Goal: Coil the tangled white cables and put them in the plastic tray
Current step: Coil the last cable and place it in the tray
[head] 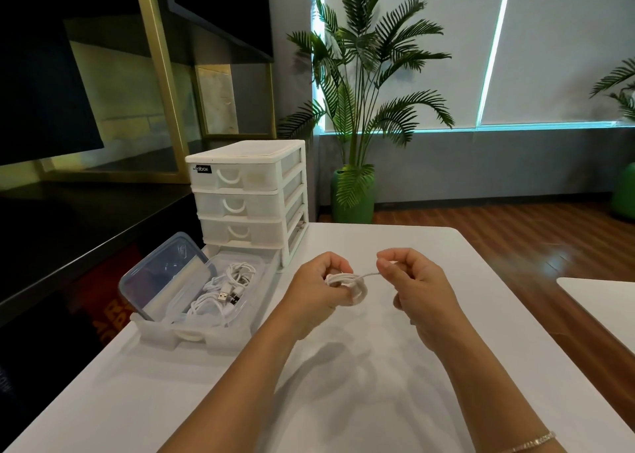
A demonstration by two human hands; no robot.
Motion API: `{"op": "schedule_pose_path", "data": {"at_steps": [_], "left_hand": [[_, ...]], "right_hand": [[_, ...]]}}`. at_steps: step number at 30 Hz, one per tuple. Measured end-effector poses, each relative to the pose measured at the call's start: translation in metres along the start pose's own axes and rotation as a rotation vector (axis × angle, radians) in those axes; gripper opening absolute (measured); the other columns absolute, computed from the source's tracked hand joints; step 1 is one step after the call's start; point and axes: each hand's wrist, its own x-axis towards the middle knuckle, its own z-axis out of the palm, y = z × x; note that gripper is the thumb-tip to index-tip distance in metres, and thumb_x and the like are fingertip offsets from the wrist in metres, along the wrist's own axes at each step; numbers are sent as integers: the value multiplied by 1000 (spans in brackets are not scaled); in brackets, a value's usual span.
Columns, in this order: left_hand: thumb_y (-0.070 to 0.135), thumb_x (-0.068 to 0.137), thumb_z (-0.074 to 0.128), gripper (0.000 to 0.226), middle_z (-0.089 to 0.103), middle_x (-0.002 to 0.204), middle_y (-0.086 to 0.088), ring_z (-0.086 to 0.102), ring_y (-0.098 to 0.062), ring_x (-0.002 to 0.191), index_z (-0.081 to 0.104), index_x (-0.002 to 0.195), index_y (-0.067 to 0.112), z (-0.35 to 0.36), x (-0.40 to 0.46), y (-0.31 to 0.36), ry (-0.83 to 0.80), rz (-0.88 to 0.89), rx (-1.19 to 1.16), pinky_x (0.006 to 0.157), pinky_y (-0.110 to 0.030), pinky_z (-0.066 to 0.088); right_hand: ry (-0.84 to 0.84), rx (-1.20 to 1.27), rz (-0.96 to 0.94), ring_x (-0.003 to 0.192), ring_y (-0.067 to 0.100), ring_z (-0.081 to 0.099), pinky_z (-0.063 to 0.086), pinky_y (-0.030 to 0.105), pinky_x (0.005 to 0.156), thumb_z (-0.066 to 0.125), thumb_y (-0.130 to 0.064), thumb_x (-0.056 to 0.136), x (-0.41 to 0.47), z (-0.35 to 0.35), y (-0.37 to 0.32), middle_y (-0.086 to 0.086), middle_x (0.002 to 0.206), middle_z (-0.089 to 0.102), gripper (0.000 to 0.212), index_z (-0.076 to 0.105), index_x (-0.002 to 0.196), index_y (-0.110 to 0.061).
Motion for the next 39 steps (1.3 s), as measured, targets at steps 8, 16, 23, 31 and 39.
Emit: {"op": "schedule_pose_path", "data": {"at_steps": [8, 16, 23, 31, 39], "left_hand": [[-6, 75, 68, 29, 50, 70, 2, 45, -14, 69, 53, 76, 19, 7, -2, -2, -97, -85, -155, 58, -22, 40], [4, 79, 70, 23, 56, 75, 3, 53, -13, 72, 56, 77, 23, 16, -5, -3, -60, -70, -102, 61, -19, 48], [9, 77, 73, 28, 53, 67, 8, 48, -12, 66, 54, 69, 27, 16, -6, -3, 28, 96, 46, 65, -25, 50], [20, 80, 71, 12, 60, 77, 14, 60, -15, 70, 63, 81, 28, 18, -8, -1, 174, 235, 166, 65, -23, 57], [20, 85, 65, 9, 56, 76, 13, 55, -8, 68, 57, 83, 24, 16, -9, -4, 305, 257, 323, 54, 0, 39]], "right_hand": [[122, -47, -62, 74, 13, 64, 50, 22, 66, 60, -24, 88, 4, 7, 9, 8, 87, 63, 21, 49, 105, -25], [204, -45, -34, 76, 17, 65, 54, 32, 76, 64, -24, 85, 5, 6, 12, 5, 88, 62, 30, 47, 110, -24], [192, 9, 73, 67, 18, 64, 52, 25, 57, 69, -21, 82, 9, 5, 14, 10, 95, 62, 36, 45, 109, -24], [135, 38, 138, 82, 25, 66, 56, 37, 69, 66, -24, 83, 9, 4, 13, 6, 101, 63, 33, 47, 110, -24], [35, -184, 21, 89, 11, 54, 44, 25, 72, 55, -43, 87, 4, 8, 13, -7, 99, 53, 25, 47, 106, -28]]}}
